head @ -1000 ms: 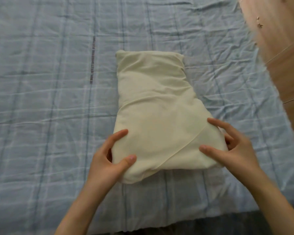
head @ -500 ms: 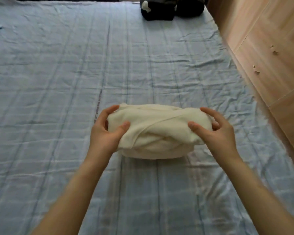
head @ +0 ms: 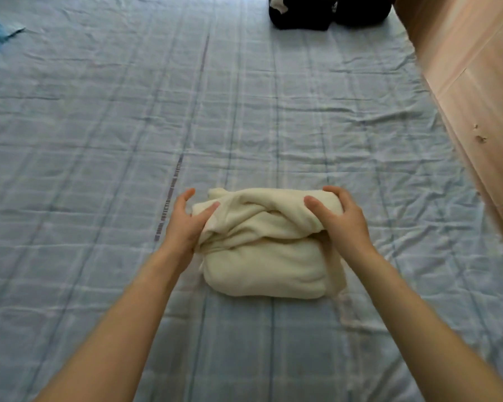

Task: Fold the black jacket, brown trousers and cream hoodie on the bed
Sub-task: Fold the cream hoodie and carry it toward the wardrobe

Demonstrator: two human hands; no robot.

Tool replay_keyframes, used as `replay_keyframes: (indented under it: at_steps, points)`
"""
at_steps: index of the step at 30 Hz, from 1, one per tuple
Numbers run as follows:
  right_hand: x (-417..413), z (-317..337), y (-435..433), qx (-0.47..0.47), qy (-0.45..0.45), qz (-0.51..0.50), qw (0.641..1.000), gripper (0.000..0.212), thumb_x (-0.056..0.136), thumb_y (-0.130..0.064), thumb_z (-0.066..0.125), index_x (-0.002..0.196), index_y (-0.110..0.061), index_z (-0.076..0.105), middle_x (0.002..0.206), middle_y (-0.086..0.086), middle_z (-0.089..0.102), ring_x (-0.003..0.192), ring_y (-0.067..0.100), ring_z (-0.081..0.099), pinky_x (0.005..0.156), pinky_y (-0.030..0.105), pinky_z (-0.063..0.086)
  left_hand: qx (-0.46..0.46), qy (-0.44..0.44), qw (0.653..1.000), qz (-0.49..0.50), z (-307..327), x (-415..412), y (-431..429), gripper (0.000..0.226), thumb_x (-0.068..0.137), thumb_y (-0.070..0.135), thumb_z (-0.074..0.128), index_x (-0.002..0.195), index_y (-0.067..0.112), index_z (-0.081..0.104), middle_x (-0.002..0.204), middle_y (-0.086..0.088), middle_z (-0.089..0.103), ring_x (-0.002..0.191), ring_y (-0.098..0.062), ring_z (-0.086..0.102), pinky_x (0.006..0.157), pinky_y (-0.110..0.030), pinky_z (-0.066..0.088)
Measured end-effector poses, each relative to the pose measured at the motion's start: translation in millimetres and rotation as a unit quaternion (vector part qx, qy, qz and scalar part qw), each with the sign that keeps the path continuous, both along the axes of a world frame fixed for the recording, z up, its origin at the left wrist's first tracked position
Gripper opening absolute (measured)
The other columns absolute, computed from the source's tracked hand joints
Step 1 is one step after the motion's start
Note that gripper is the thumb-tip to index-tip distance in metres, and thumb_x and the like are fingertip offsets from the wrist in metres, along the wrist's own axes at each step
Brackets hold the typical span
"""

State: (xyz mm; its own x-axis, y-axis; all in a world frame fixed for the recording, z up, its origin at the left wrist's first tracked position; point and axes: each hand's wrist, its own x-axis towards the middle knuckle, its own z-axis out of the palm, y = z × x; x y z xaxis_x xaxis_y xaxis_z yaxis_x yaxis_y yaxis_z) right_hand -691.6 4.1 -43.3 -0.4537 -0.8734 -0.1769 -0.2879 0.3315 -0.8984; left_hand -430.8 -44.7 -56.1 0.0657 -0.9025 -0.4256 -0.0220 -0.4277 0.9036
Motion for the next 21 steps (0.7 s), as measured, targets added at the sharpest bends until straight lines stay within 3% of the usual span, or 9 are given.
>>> replay_keyframes:
  at_steps: [2, 4, 7, 9, 11, 13, 15, 19, 21]
  points:
    - [-12.8, 3.6, 4.4, -0.032, -0.093, 0.002, 0.995, 0.048, 0.092, -0.052, 0.054, 0.135, -0.031, 0.054, 0.116, -0.001, 0.062, 0.102, 0.019, 0.058, 0.089, 0.040, 0.047, -0.001, 0.173, 0.984, -0.034, 3.1, 9.2, -0.6, 0.055, 0.093, 0.049, 0.057, 0.140, 0.019, 0.052, 0.140, -0.013, 0.054, 0.123, -0.026, 0.058, 0.104, -0.041, 0.047]
    - [-25.0, 2.9, 11.3, -0.048, -0.164, 0.027, 0.985, 0.046, 0.095, -0.056, 0.045, 0.140, -0.045, 0.045, 0.122, -0.005, 0.063, 0.104, 0.013, 0.060, 0.086, 0.036, 0.047, -0.008, 0.302, 0.952, -0.055, 5.2, 14.9, 3.1, 0.050, 0.099, 0.052, 0.041, 0.131, 0.020, 0.062, 0.132, -0.017, 0.060, 0.124, -0.027, 0.058, 0.105, -0.039, 0.046]
    - [-25.8, -8.7, 20.6, -0.032, -0.119, 0.111, 0.986, 0.062, 0.094, -0.045, 0.059, 0.150, -0.044, 0.032, 0.149, -0.013, 0.046, 0.134, 0.006, 0.046, 0.110, 0.035, 0.038, -0.004, 0.342, 0.939, 0.017, -6.3, 11.9, 5.4, 0.044, 0.103, 0.030, 0.038, 0.147, 0.027, 0.036, 0.129, -0.024, 0.061, 0.123, -0.029, 0.059, 0.106, -0.039, 0.042]
    - [-16.3, -19.4, 21.4, -0.023, -0.046, 0.108, 0.993, 0.076, 0.088, -0.030, 0.072, 0.151, -0.042, 0.030, 0.151, -0.014, 0.041, 0.137, 0.007, 0.042, 0.113, 0.032, 0.036, -0.027, 0.255, 0.967, 0.001, -12.5, 0.8, 6.0, 0.046, 0.101, 0.009, 0.036, 0.142, 0.028, 0.031, 0.128, -0.017, 0.064, 0.121, -0.022, 0.061, 0.103, -0.034, 0.044]
    - [-5.6, -28.9, 17.9, -0.012, 0.012, 0.092, 0.996, 0.085, 0.082, -0.030, 0.078, 0.150, -0.045, 0.030, 0.150, -0.015, 0.039, 0.136, 0.006, 0.039, 0.115, 0.032, 0.033, -0.061, 0.093, 0.993, -0.044, -16.0, -11.0, 3.7, 0.049, 0.098, 0.002, 0.044, 0.139, 0.028, 0.037, 0.133, -0.007, 0.062, 0.118, -0.011, 0.060, 0.102, -0.027, 0.045]
    - [1.7, -32.9, 11.3, -0.008, 0.042, 0.072, 0.997, 0.085, 0.078, -0.039, 0.080, 0.148, -0.046, 0.033, 0.145, -0.015, 0.039, 0.133, 0.004, 0.039, 0.113, 0.028, 0.032, -0.107, -0.057, 0.989, -0.082, -19.6, -19.3, -2.2, 0.045, 0.098, 0.013, 0.054, 0.140, 0.026, 0.046, 0.134, 0.000, 0.058, 0.114, -0.005, 0.057, 0.099, -0.016, 0.044]
    - [3.3, -33.7, 2.5, -0.016, 0.042, 0.030, 0.999, 0.078, 0.078, -0.046, 0.079, 0.144, -0.045, 0.038, 0.137, -0.013, 0.041, 0.129, 0.007, 0.044, 0.107, 0.026, 0.034, -0.123, -0.147, 0.976, -0.104, -22.7, -22.8, -10.4, 0.047, 0.095, 0.024, 0.060, 0.141, 0.030, 0.049, 0.132, -0.003, 0.051, 0.116, -0.013, 0.052, 0.105, -0.023, 0.040]
    - [2.5, -26.7, -17.0, 0.012, 0.023, -0.007, 1.000, 0.081, 0.075, -0.062, 0.073, 0.141, -0.060, 0.026, 0.131, -0.005, 0.036, 0.111, 0.012, 0.046, 0.097, 0.031, 0.037, -0.056, -0.200, 0.975, -0.083, -21.8, -20.2, -22.7, 0.052, 0.084, 0.052, 0.064, 0.133, 0.055, 0.046, 0.134, -0.002, 0.029, 0.130, -0.021, 0.025, 0.107, -0.027, 0.019]
    - [1.7, -23.1, -25.9, 0.037, 0.025, -0.027, 0.999, 0.090, 0.074, -0.064, 0.072, 0.145, -0.059, 0.016, 0.137, 0.002, 0.038, 0.115, 0.021, 0.048, 0.099, 0.036, 0.039, -0.056, -0.149, 0.984, -0.084, -18.0, -19.6, -25.6, 0.053, 0.087, 0.048, 0.065, 0.137, 0.051, 0.045, 0.142, -0.007, 0.031, 0.129, -0.021, 0.032, 0.112, -0.028, 0.023]
